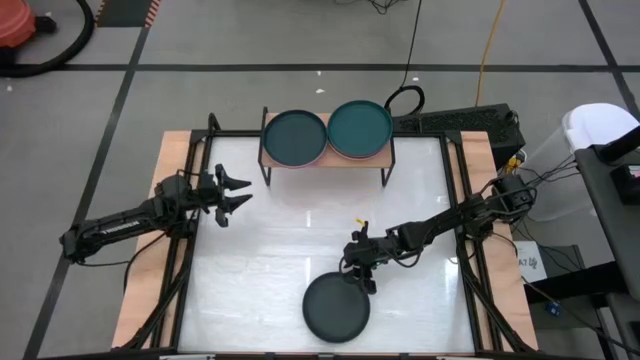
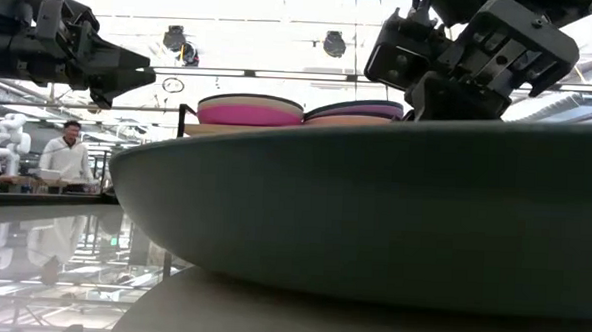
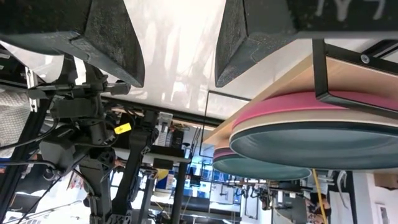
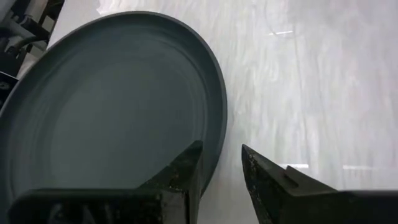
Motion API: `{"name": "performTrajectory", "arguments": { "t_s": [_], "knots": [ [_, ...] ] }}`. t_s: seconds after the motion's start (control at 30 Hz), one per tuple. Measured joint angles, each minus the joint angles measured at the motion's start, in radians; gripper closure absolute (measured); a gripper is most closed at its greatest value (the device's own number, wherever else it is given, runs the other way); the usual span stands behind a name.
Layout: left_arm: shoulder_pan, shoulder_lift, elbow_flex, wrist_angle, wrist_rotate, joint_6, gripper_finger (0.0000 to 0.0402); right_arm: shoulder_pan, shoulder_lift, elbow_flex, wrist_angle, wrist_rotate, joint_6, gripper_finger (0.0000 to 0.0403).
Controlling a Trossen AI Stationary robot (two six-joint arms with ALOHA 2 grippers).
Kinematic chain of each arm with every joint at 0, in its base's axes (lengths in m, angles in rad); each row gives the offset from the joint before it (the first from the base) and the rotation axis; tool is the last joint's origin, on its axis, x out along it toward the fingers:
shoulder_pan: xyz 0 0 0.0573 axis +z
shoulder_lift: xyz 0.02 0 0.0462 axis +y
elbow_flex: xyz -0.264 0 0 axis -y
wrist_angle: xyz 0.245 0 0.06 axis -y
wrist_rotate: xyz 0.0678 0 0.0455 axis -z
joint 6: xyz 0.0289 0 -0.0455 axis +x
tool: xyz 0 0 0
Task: Place and stack plates onto a shelf
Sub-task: Stack the black plate on top of the dark blue plate on the shelf
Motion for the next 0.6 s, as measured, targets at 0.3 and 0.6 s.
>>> {"name": "performTrajectory", "arguments": {
  "t_s": [0.3, 0.6],
  "knots": [
    [0.000, 0.000, 0.000, -0.006, 0.000, -0.002, 0.0202, 0.001, 0.026, 0.000, 0.008, 0.002, 0.006, 0.0310],
    [0.000, 0.000, 0.001, -0.006, 0.001, -0.001, 0.0202, 0.000, 0.063, 0.001, 0.016, 0.000, 0.026, 0.0310]
  ]
}}
